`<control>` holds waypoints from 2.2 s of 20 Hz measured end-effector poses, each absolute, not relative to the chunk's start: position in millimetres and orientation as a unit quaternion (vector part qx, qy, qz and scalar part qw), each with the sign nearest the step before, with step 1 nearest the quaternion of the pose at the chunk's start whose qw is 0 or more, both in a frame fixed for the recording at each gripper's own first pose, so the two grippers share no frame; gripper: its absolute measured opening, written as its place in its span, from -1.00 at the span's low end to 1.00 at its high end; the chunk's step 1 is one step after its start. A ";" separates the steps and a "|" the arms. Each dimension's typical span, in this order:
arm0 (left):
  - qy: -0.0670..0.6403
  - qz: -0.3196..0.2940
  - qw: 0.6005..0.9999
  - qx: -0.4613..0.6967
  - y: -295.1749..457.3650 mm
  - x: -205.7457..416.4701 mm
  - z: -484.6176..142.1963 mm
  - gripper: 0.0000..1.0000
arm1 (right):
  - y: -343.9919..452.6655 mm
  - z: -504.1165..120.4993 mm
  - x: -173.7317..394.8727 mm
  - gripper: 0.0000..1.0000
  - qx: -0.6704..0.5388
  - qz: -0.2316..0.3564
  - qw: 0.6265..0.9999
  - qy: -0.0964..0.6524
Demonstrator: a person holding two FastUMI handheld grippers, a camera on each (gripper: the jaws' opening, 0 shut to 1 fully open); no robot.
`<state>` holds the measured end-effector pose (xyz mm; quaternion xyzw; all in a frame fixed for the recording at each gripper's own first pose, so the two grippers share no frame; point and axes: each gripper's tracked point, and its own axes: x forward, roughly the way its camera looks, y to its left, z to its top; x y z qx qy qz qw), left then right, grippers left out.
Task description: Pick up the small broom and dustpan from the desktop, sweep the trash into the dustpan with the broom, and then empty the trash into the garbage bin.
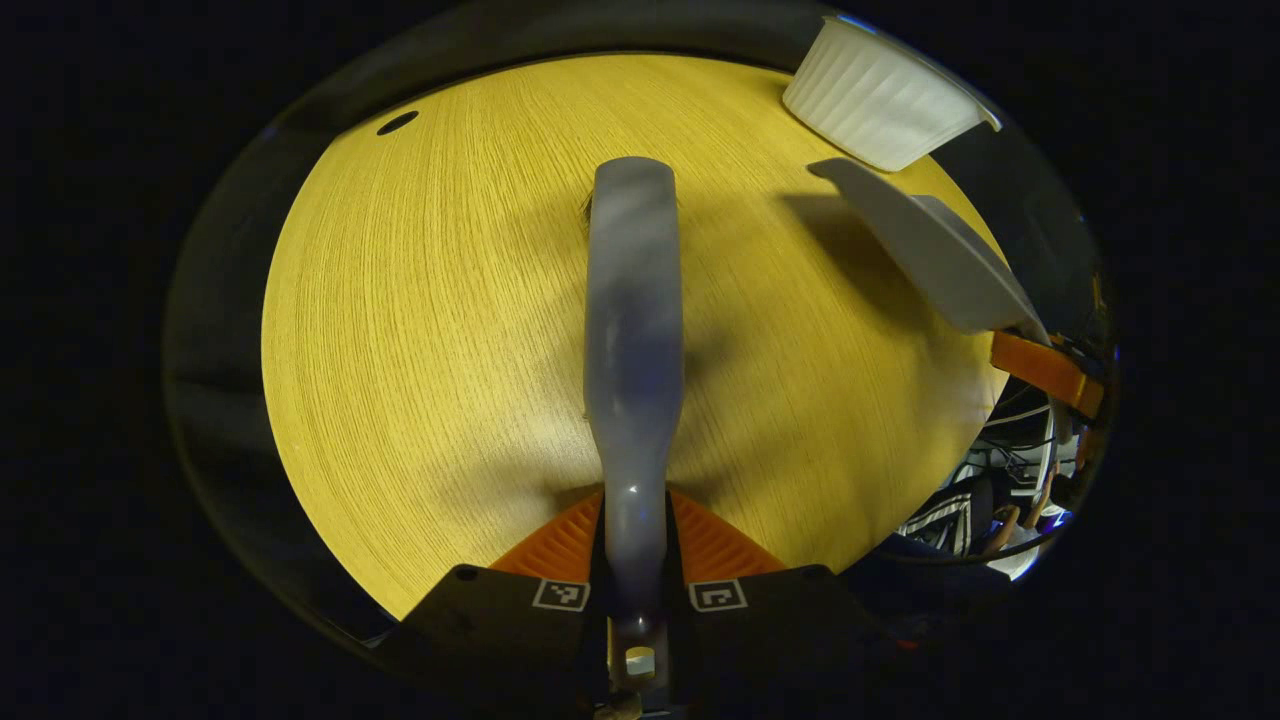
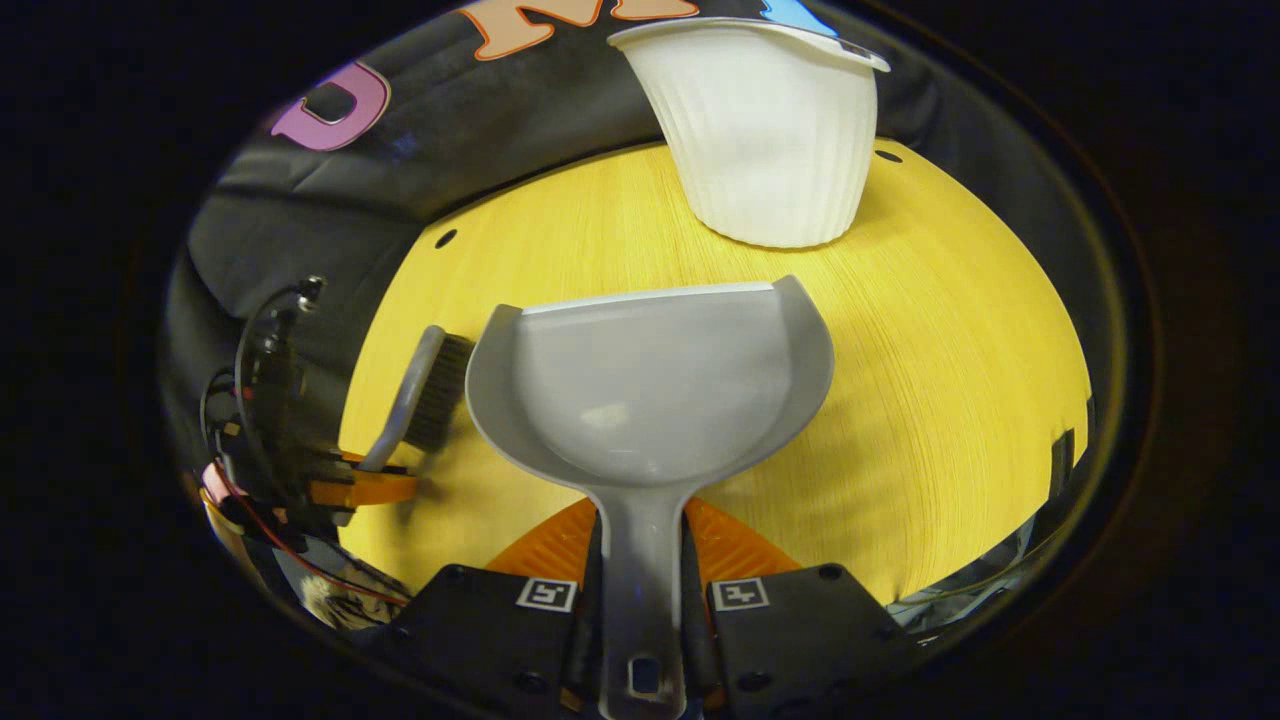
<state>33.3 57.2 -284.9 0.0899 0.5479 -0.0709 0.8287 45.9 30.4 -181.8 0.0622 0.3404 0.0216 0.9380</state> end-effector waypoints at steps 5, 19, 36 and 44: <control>0.542 -0.071 0.832 0.094 57.3 32.5 -286.2 -0.54 | 33.7 -194.2 58.1 -0.30 0.056 0.022 0.944 0.325; 0.473 -0.106 0.869 0.097 31.7 22.6 -241.0 0.94 | 37.0 -177.3 42.7 1.00 0.059 0.014 0.960 0.274; 0.099 -0.041 0.992 0.068 14.5 17.0 -45.4 0.89 | 34.8 62.7 -60.7 0.99 0.101 0.014 0.985 -0.137; 0.109 -0.052 0.990 0.074 16.6 14.8 -52.9 0.90 | 21.4 68.5 -72.1 0.98 0.127 0.002 0.979 -0.158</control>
